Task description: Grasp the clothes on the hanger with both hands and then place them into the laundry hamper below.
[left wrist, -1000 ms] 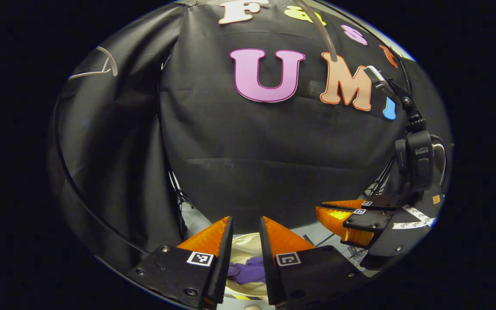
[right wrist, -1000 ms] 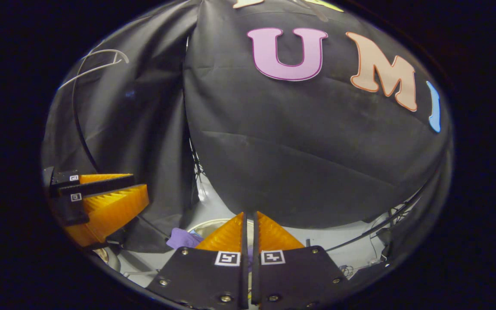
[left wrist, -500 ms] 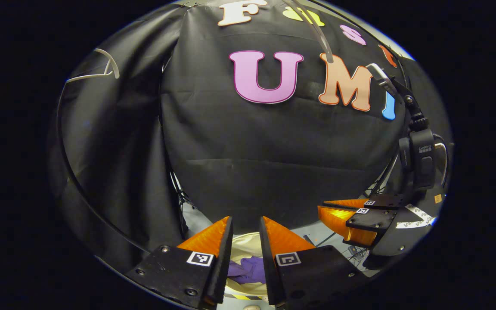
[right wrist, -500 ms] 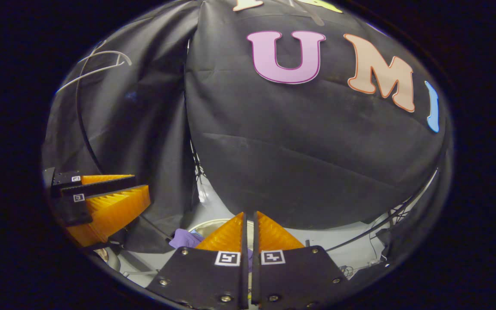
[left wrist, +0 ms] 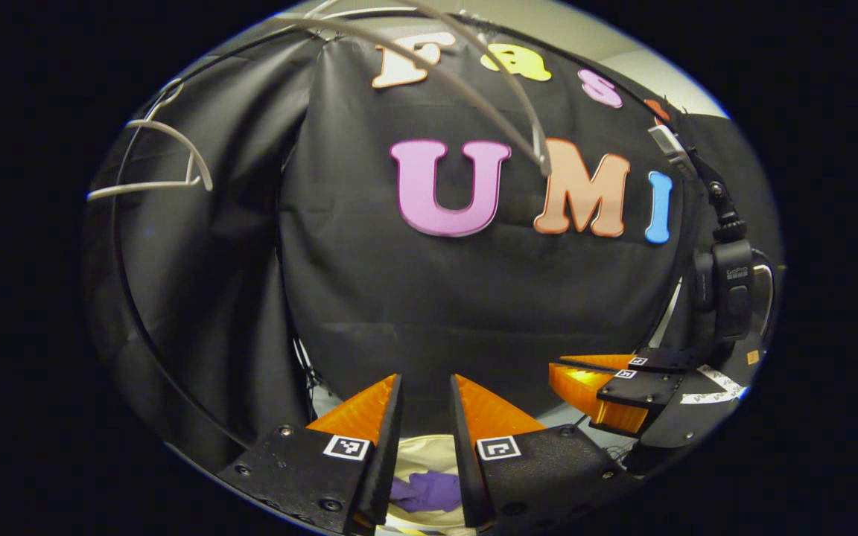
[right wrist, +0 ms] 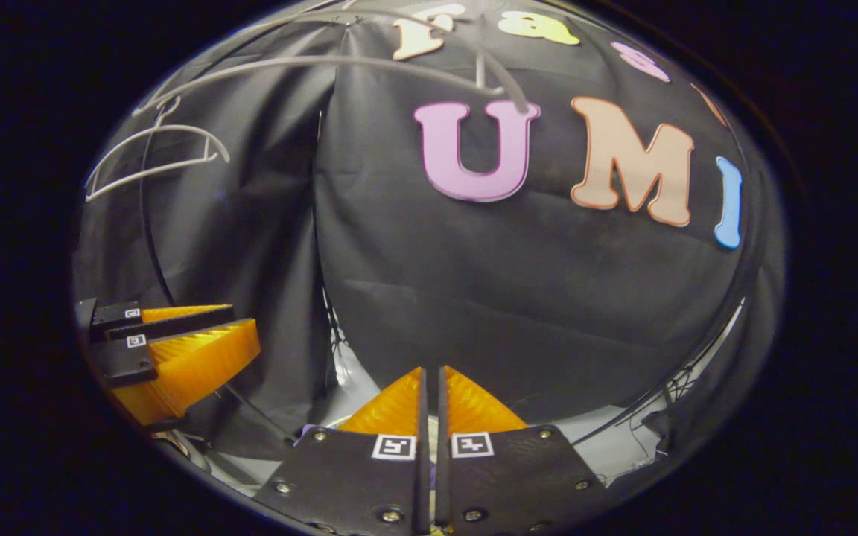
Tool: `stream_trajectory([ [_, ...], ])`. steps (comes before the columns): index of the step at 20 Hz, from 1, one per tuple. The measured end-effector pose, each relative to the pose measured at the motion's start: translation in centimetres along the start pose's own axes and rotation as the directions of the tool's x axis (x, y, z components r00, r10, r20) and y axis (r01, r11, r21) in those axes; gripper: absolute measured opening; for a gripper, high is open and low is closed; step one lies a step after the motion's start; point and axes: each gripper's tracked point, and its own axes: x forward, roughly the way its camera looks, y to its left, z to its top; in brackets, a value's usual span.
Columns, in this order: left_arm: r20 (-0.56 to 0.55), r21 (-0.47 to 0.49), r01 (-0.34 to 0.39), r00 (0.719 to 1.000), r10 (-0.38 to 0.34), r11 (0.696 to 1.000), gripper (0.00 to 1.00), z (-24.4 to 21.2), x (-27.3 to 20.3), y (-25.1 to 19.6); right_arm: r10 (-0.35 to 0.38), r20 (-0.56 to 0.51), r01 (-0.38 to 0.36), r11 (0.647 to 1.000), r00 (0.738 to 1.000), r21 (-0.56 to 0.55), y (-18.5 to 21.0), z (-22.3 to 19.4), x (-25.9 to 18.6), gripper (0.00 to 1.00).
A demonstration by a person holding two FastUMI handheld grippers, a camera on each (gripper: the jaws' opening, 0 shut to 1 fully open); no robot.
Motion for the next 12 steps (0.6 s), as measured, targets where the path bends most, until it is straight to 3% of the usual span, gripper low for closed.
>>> stream_trajectory([
  [9, 0.189, 0.046, 0.019, 0.982, -0.027, 0.999, 0.38, 10.0, -5.2, -3.0, -0.059, 0.229, 0.043, 0.996, 0.972, 0.072, -1.7, 11.2, -8.8, 0.06],
  [10, 0.207, 0.049, 0.016, 0.978, -0.025, 0.999, 0.32, 11.0, -5.7, -3.1, -0.068, 0.254, 0.05, 0.996, 0.965, 0.075, -2.0, 12.3, -10.3, 0.08],
  [11, 0.219, 0.055, 0.017, 0.975, -0.028, 0.998, 0.33, 11.8, -6.6, -3.4, -0.073, 0.279, 0.053, 0.996, 0.958, 0.077, -2.0, 13.4, -11.6, 0.1],
  [12, 0.239, 0.056, 0.016, 0.971, -0.029, 0.998, 0.41, 12.8, -7.3, -3.5, -0.08, 0.301, 0.059, 0.995, 0.95, 0.077, -2.0, 14.4, -12.7, 0.15],
])
